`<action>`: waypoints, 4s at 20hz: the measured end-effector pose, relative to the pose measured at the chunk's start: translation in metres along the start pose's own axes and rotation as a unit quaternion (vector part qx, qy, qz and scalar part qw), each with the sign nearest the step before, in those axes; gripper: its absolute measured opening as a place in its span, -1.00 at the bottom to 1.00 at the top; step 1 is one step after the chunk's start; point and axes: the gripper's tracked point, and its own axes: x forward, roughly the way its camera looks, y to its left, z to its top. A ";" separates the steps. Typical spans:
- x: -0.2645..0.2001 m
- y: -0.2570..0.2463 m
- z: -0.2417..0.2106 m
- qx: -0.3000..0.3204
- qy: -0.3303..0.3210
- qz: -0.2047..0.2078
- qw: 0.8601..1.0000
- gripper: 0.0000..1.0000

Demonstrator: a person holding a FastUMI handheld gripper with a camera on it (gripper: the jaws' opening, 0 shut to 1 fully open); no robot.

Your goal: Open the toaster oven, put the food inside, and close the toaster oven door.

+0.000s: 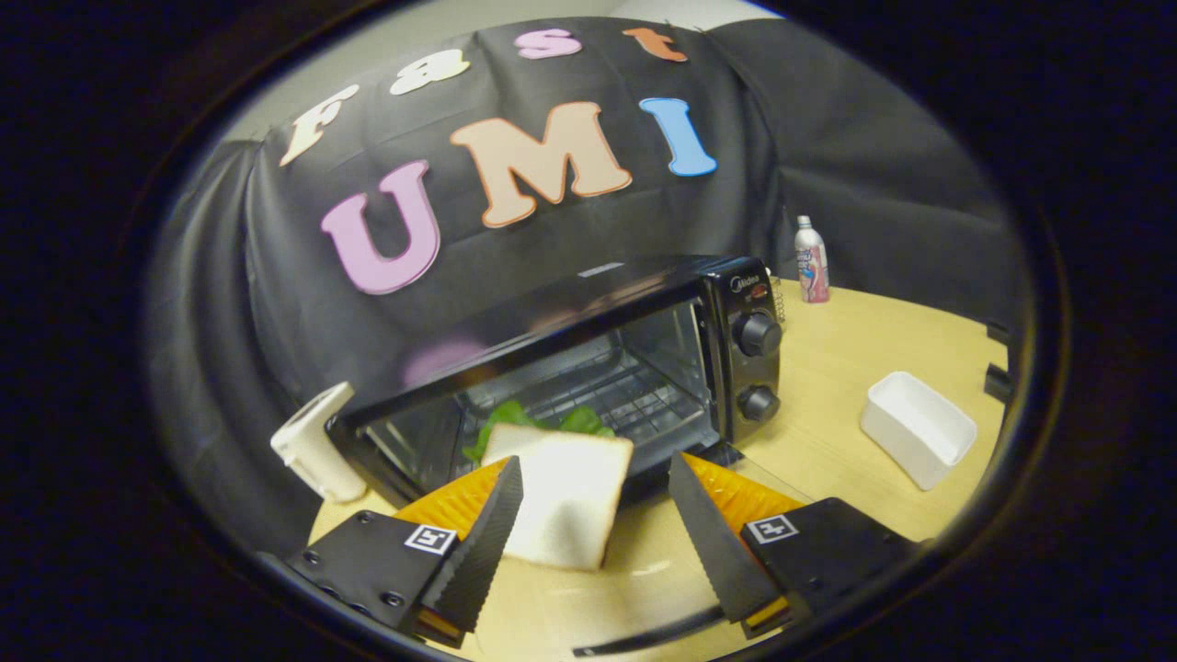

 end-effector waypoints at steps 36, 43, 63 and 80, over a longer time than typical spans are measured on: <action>-0.086 0.004 -0.087 -0.169 0.104 0.004 0.980 0.94; -0.082 0.025 -0.018 -0.155 0.019 0.031 0.987 0.93; -0.011 0.061 0.077 -0.123 -0.117 0.108 0.980 0.90; 0.014 0.064 0.103 -0.072 -0.117 0.118 0.983 0.86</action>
